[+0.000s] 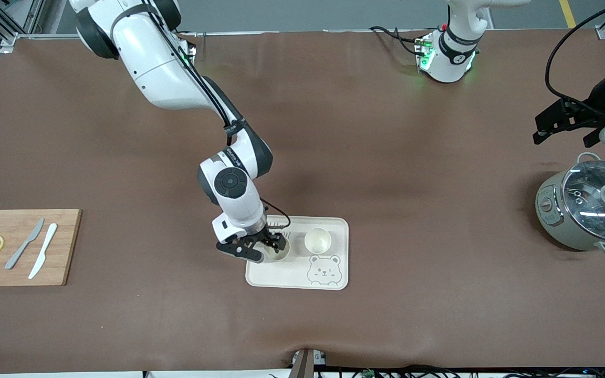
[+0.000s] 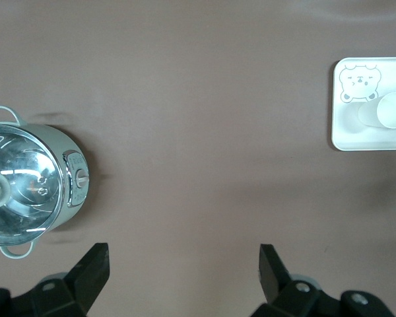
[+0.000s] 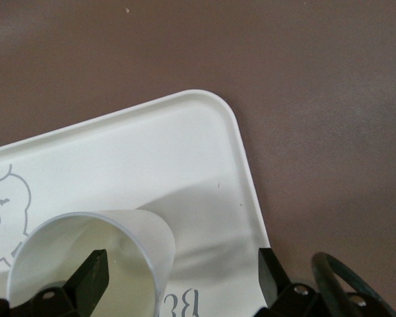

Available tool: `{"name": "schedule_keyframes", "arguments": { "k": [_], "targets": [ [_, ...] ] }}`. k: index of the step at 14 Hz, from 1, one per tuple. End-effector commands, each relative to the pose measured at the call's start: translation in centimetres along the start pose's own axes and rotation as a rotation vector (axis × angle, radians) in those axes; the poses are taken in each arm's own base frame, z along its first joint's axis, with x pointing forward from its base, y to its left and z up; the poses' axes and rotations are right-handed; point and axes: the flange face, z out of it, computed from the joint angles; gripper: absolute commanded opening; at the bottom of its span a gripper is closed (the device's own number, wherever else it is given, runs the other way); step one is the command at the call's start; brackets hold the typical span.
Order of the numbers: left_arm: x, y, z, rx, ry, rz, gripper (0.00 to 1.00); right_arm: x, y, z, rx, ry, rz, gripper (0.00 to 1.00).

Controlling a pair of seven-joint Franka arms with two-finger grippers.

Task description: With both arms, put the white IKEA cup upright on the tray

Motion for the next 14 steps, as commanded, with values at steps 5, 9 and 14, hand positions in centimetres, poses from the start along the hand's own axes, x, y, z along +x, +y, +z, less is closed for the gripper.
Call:
{"name": "schedule_keyframes", "arguments": {
  "k": [5, 9, 14],
  "targets": [
    [0.3, -0.2, -0.5, 0.003, 0.003, 0.013, 1.0, 0.3, -0.9, -1.3, -0.003, 0.026, 0.001, 1.0],
    [0.5, -0.2, -0.2, 0.001, -0.003, 0.011, 1.0, 0.6, -1.0, -2.6, -0.012, 0.015, 0.007, 1.0],
    [0.5, -0.2, -0.2, 0.0, -0.003, 0.003, 1.0, 1.2, -1.1, -6.5, -0.035, -0.001, 0.011, 1.0]
  ]
}}
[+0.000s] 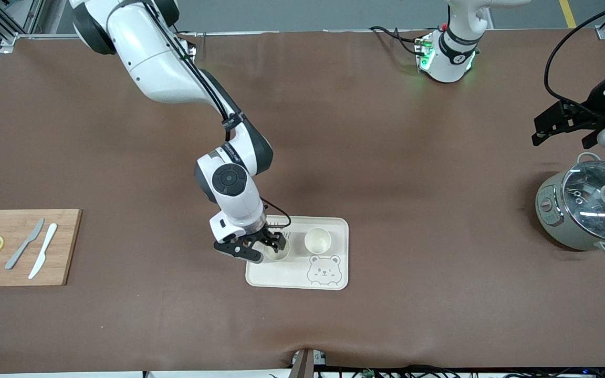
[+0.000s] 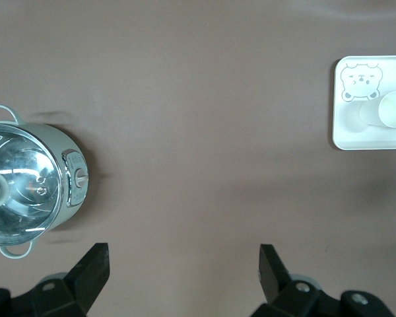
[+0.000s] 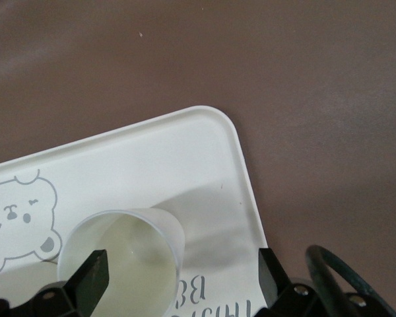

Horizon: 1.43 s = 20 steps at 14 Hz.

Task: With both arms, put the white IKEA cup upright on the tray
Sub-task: 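Raise the open right gripper away from the cups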

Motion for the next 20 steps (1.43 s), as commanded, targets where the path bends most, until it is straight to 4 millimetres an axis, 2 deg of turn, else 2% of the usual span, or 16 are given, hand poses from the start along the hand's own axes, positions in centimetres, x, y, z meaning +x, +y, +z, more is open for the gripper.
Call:
{"name": "schedule_keyframes", "arguments": {
  "k": [1, 4, 6, 11, 14, 20],
  "targets": [
    [0.3, -0.2, -0.6, 0.001, 0.004, 0.004, 1.0, 0.3, 0.0, -3.3, -0.022, 0.002, 0.008, 1.0],
    [0.3, -0.1, -0.6, 0.001, 0.004, 0.005, 1.0, 1.3, 0.8, -6.7, -0.047, -0.013, 0.023, 1.0],
    [0.3, -0.1, -0.6, 0.003, 0.004, 0.005, 1.0, 2.2, 1.8, -9.9, -0.066, -0.029, 0.01, 1.0],
    [0.3, -0.1, -0.6, 0.003, 0.004, 0.004, 1.0, 4.7, 5.9, -17.0, -0.118, -0.085, -0.039, 1.0],
    [0.3, -0.2, -0.6, 0.003, 0.004, 0.004, 1.0, 7.9, 10.4, -20.9, -0.049, -0.155, -0.06, 1.0],
    [0.3, -0.2, -0.5, 0.003, 0.002, 0.007, 1.0, 13.1, 21.5, -25.6, -0.094, -0.24, -0.166, 1.0]
  ]
}}
